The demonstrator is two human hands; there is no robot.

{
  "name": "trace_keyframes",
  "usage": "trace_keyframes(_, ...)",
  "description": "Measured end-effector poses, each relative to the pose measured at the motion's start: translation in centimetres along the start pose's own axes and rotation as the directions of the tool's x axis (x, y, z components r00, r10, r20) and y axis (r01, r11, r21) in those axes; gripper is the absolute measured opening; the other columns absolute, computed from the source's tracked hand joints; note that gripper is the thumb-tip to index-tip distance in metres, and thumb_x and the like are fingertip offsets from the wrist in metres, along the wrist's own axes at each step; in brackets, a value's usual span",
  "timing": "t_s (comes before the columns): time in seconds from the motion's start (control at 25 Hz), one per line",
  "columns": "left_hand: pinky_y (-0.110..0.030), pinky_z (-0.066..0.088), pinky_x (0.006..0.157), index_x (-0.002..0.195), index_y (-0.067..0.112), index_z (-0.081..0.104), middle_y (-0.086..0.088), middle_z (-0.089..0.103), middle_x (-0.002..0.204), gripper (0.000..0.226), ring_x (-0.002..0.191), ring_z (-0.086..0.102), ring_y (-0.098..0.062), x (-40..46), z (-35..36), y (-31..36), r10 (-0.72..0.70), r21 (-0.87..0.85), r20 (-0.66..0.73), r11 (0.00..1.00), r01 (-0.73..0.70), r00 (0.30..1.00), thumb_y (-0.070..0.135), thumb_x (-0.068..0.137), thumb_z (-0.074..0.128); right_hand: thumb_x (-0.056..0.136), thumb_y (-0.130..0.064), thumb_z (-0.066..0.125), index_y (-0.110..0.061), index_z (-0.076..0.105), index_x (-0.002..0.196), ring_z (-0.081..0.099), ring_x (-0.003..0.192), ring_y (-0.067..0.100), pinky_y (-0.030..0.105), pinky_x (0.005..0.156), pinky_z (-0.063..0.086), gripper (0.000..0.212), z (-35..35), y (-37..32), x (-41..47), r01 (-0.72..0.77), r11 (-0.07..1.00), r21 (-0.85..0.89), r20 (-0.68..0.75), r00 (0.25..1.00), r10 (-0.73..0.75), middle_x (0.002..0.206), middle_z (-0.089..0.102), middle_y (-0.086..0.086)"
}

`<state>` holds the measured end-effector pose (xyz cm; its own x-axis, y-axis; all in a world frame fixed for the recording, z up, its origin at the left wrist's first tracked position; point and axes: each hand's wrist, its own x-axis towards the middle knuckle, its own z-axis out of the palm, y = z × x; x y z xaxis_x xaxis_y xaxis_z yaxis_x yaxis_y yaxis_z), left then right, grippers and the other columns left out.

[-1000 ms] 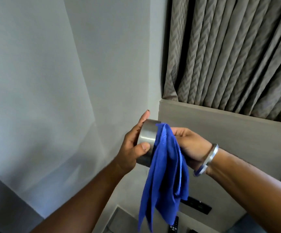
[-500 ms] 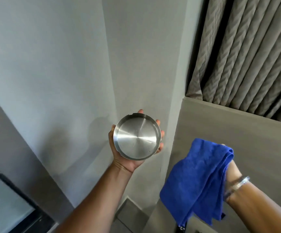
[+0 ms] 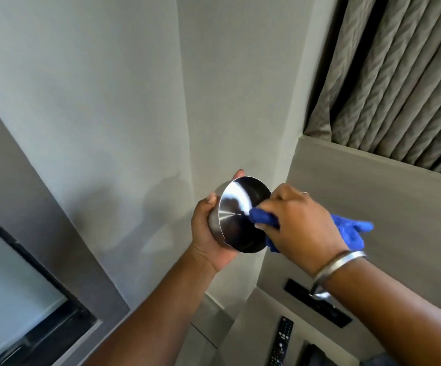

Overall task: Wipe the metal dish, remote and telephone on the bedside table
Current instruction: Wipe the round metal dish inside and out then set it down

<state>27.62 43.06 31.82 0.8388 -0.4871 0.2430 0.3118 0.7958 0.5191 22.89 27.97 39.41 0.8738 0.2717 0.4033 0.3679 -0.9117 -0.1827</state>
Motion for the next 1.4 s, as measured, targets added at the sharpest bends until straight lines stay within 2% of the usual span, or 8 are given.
trace_keyframes(0.16, -0.044, 0.049, 0.096, 0.148, 0.018, 0.044, -0.015, 0.063, 0.123, 0.087, 0.111, 0.060, -0.031, 0.1, 1.2, -0.6, 0.059, 0.103, -0.098, 0.993, -0.048, 0.993, 0.038, 0.069, 0.075, 0.089, -0.025, 0.053, -0.023, 0.067, 0.090, 0.054, 0.084, 0.025, 0.031, 0.057, 0.038, 0.014, 1.2, -1.4, 0.5, 0.039, 0.924, -0.380, 0.165, 0.986, 0.026, 0.095, 0.055, 0.003)
trace_keyframes(0.36, -0.037, 0.053, 0.087, 0.147, 0.017, 0.044, -0.011, 0.069, 0.111, 0.089, 0.099, 0.066, -0.025, 0.8, 2.1, -1.5, 0.088, 0.209, -0.127, 0.976, -0.060, 0.988, 0.040, 0.067, 0.075, 0.074, -0.018, 0.061, -0.019, 0.064, 0.061, 0.058, 0.056, 0.011, 0.020, 0.049, 0.043, 0.013, -0.7, -1.2, 2.3, -0.195, 0.974, 0.117, 0.514, 0.851, 0.109, 0.056, 0.059, -0.005)
trace_keyframes(0.6, -0.046, 0.042, 0.106, 0.149, 0.016, 0.039, -0.016, 0.058, 0.132, 0.084, 0.119, 0.056, -0.032, 2.3, 1.2, -0.4, -0.007, 0.150, -0.017, 0.989, 0.010, 1.000, 0.042, 0.075, 0.071, 0.084, -0.024, 0.069, -0.007, 0.071, 0.087, 0.068, 0.069, 0.016, 0.025, 0.065, 0.056, 0.017, -4.2, 0.7, 2.6, -0.601, 0.268, 0.753, 0.594, 0.796, 0.117, 0.076, 0.073, 0.007)
trace_keyframes(0.8, -0.057, 0.001, 0.120, 0.154, 0.018, 0.026, -0.016, 0.017, 0.158, 0.090, 0.148, 0.019, -0.038, 2.3, -1.2, -0.5, -0.161, -0.131, 0.052, 0.977, 0.166, 0.986, 0.059, 0.080, 0.058, 0.079, -0.036, 0.072, -0.019, 0.066, 0.077, 0.061, 0.058, 0.005, 0.016, 0.054, 0.048, 0.018, -4.8, 3.7, 1.0, -0.256, 0.735, 0.628, -0.035, 0.934, 0.355, 0.064, 0.067, -0.007)
trace_keyframes(0.96, -0.054, 0.027, 0.115, 0.134, 0.016, 0.060, -0.016, 0.057, 0.137, 0.072, 0.130, 0.048, -0.036, 2.8, -1.9, -3.2, -0.215, -0.001, -0.038, 0.977, 0.215, 0.976, 0.056, 0.076, 0.071, 0.082, -0.027, 0.061, -0.020, 0.060, 0.081, 0.058, 0.074, 0.024, 0.031, 0.061, 0.042, 0.006, 1.4, 0.2, 2.1, -0.129, 0.990, -0.055, -0.110, 0.986, 0.123, 0.082, 0.063, 0.000)
trace_keyframes(1.04, -0.049, 0.046, 0.101, 0.121, 0.019, 0.071, -0.013, 0.069, 0.122, 0.066, 0.120, 0.060, -0.032, 3.3, -2.7, -3.8, -0.234, 0.077, -0.109, 0.967, 0.243, 0.966, 0.056, 0.067, 0.078, 0.080, -0.016, 0.062, -0.019, 0.055, 0.069, 0.053, 0.064, 0.019, 0.028, 0.055, 0.035, 0.013, 3.5, 0.0, 2.4, -0.164, 0.981, 0.101, -0.050, 0.984, 0.169, 0.070, 0.061, -0.004)
trace_keyframes(1.24, -0.043, 0.046, 0.094, 0.108, 0.004, 0.075, -0.018, 0.073, 0.105, 0.074, 0.101, 0.068, -0.031, 4.9, -6.8, -4.4, -0.451, 0.132, -0.122, 0.876, 0.464, 0.884, 0.055, 0.055, 0.083, 0.087, -0.016, 0.068, -0.007, 0.062, 0.077, 0.058, 0.062, 0.011, 0.025, 0.059, 0.051, 0.015, 4.9, 4.0, -0.5, -0.521, 0.369, 0.770, 0.426, 0.850, 0.310, 0.065, 0.062, 0.006)
trace_keyframes(1.4, -0.065, 0.017, 0.114, 0.142, 0.006, 0.048, -0.028, 0.052, 0.140, 0.084, 0.131, 0.046, -0.048, 4.9, -12.5, -4.9, -0.571, -0.251, 0.095, 0.779, 0.575, 0.815, 0.052, 0.075, 0.071, 0.080, -0.027, 0.070, -0.010, 0.067, 0.093, 0.068, 0.074, 0.021, 0.032, 0.071, 0.057, 0.022, 2.1, 8.6, -4.3, -0.307, -0.258, 0.916, 0.396, 0.788, 0.472, 0.081, 0.071, 0.011)
